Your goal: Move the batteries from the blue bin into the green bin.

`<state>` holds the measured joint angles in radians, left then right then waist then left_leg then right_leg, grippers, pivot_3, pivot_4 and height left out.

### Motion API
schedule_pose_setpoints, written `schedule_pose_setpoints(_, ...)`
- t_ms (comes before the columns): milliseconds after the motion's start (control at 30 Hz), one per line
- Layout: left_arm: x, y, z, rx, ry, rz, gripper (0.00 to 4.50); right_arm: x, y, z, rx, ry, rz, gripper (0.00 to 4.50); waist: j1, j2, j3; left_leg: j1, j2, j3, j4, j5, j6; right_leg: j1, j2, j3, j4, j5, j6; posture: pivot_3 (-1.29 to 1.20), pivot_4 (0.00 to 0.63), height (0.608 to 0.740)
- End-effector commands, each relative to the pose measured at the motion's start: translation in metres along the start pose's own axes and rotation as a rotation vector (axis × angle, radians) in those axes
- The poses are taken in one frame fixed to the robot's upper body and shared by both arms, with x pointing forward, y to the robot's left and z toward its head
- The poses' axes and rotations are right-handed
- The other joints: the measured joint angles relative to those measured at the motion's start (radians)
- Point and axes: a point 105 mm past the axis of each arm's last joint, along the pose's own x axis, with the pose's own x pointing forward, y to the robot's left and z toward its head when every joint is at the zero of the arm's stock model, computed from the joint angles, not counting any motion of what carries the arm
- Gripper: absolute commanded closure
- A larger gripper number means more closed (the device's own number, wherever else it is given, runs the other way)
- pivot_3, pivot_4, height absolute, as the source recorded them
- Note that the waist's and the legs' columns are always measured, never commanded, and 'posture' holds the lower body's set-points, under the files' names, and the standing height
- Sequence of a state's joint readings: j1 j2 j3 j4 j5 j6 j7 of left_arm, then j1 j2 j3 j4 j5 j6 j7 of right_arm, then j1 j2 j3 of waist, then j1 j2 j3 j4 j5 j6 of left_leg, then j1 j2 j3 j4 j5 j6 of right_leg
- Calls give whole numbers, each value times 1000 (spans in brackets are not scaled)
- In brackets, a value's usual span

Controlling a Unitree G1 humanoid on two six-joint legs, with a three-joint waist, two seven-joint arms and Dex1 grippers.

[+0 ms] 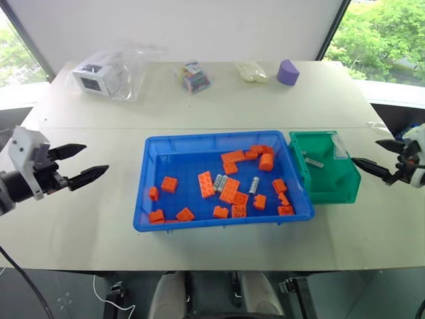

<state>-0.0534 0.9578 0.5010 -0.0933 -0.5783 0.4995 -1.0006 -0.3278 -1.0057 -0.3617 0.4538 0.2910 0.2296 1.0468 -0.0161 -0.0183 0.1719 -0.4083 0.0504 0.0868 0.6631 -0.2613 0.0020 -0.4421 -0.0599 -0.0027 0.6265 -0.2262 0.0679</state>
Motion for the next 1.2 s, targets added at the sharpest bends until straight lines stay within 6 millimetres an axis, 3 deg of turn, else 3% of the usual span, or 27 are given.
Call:
schedule_pose_setpoints(33, -5, 2, 16, 56, -26, 10, 0, -7, -5, 24, -60, -44, -16, 25, 1, 0, 0, 0, 0, 0, 0, 0, 0, 0, 0, 0, 0, 0, 0, 0, 150, 734)
schedule_pose_setpoints(633, 5, 1, 28, 36, -62, -27, 0, -10, -12, 19, -44, 1, -51, 25, 1, 0, 0, 0, -1, 1, 0, 0, 0, 0, 0, 0, 1, 0, 0, 0, 150, 734)
schedule_pose_setpoints(733, 10, -9, 41, 30, -98, -85, 0, -9, -14, 34, -79, -14, -31, 25, 1, 0, 0, 0, -1, 1, 0, 0, 0, 0, 0, 0, 1, 0, 0, 0, 150, 734)
schedule_pose_setpoints(800, 13, -20, 49, 25, -114, -149, 0, -6, -9, 57, -107, -52, 23, 25, -3, 0, 0, 0, -1, 1, 0, 0, 0, 0, 0, 0, 1, 0, 0, 0, 150, 734)
schedule_pose_setpoints(933, 21, -45, 60, 62, -95, -296, 0, 6, 16, 102, -231, -99, 183, 25, -6, 2, 1, 0, -1, 1, 0, 0, 0, -1, 2, 1, 2, 0, 0, 0, 150, 734)
schedule_pose_setpoints(1067, 25, -71, 68, 103, -65, -485, 0, 28, 74, 150, -335, -193, 458, 25, -6, 2, 2, 0, 0, 1, 0, 0, 0, -2, 4, 1, 3, 0, 0, 0, 150, 734)
schedule_pose_setpoints(1200, 27, -90, 67, 147, -21, -632, 0, 57, 135, 166, -340, -211, 666, 25, -2, 2, 1, 0, 1, 1, 0, 0, 0, -2, 5, 0, 3, -1, -1, 0, 150, 734)
